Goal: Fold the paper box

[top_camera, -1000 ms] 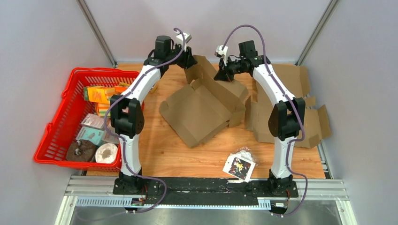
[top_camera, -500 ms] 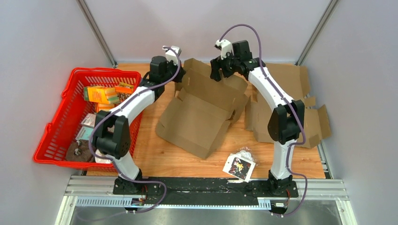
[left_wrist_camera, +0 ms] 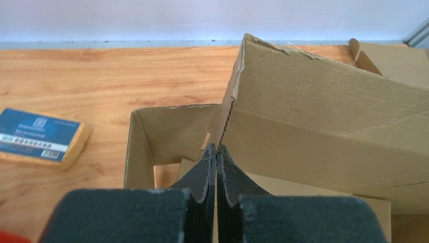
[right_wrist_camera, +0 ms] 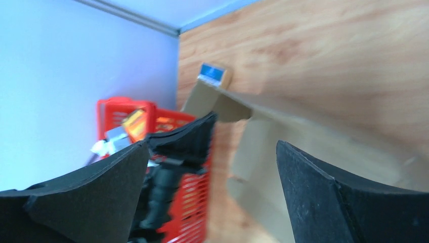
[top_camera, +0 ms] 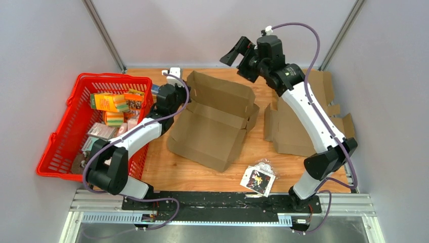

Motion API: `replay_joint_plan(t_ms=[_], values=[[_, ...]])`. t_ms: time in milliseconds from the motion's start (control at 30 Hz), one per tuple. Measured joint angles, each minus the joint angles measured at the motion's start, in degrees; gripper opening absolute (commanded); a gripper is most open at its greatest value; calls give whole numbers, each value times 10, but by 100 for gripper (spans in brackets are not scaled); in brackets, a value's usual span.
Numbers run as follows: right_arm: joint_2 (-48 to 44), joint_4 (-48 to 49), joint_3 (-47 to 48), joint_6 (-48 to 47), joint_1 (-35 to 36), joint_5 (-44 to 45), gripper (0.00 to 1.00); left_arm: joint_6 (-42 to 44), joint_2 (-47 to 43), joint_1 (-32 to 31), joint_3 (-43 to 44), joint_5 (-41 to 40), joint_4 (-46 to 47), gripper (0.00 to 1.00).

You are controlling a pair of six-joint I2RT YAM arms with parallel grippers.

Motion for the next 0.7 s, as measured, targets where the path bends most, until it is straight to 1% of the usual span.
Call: replay_joint_plan(t_ms=[100, 200, 233, 300, 367, 467, 600, 667, 700], values=[[-2, -4, -7, 113, 37, 10, 100, -11, -19, 0, -31, -23, 17, 0], [-3, -1, -48, 222, 64, 30, 100, -17, -35, -1, -54, -41, 40, 0], [-3, 4, -68, 264, 70, 30, 99, -20, -42, -1, -63, -48, 46, 0], [-3, 13, -108, 332, 78, 31, 93, -25, -54, -2, -76, -55, 56, 0], [3, 18, -139, 392, 85, 38, 92, -28, -67, -3, -91, -61, 70, 0], [23, 16, -138, 439, 93, 54, 92, -29, -82, -7, -114, -69, 92, 0], [58, 0, -88, 479, 99, 80, 90, -29, -101, -14, -160, -82, 139, 0], [66, -3, -76, 495, 100, 86, 85, -30, -104, -15, -179, -90, 158, 0], [69, -5, -74, 508, 101, 88, 76, -31, -104, -15, -187, -93, 169, 0]])
